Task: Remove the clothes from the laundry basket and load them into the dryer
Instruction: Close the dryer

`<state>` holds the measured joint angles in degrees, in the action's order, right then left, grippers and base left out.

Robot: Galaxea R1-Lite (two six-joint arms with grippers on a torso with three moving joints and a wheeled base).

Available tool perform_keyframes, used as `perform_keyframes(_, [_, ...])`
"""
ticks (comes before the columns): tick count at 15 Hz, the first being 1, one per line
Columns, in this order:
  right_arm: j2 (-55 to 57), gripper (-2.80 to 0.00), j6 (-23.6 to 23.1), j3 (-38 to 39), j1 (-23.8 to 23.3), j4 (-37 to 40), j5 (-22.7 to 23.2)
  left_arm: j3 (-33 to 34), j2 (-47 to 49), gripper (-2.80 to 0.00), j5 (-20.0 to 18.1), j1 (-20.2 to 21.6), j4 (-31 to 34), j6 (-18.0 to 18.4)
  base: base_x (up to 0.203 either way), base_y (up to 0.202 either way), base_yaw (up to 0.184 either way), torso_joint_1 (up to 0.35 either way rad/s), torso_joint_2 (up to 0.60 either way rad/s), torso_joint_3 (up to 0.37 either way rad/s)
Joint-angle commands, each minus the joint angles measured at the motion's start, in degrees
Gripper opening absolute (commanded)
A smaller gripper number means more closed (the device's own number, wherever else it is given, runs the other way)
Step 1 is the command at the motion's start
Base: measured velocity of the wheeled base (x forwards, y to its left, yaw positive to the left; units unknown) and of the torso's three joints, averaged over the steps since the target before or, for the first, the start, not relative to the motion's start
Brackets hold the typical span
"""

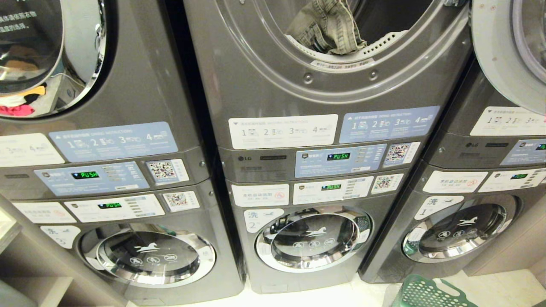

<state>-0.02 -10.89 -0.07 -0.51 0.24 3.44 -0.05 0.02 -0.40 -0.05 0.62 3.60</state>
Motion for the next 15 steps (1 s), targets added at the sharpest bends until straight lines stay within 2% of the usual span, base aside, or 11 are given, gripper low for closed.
perform_keyframes(1, [0.0, -2.80, 0.1, 0.0, 0.0, 0.1, 0.0, -0.1, 0.1, -2.80, -1.1, 0.0, 0.1, 2.9, 0.000, 0.000, 0.000, 0.000, 0.00, 0.000])
perform_keyframes(6, [0.0, -2.80, 0.7, -0.3, 0.1, 1.0, 0.1, 0.0, 0.1, -2.80, -2.1, 0.0, -0.4, 4.3, 0.000, 0.000, 0.000, 0.000, 0.00, 0.000])
perform_keyframes(10, [0.1, -2.80, 0.7, -0.4, 0.1, 1.4, 0.1, 0.0, 0.1, -2.80, -2.5, 0.0, -0.5, 8.1, 0.000, 0.000, 0.000, 0.000, 0.00, 0.000])
perform_keyframes(15, [0.1, -2.80, 0.8, -0.5, 0.1, 1.4, 0.1, 0.0, 0.1, -2.80, -2.5, 0.0, -0.5, 8.3, 0.001, -0.167, 0.002, 0.003, 0.00, 0.002])
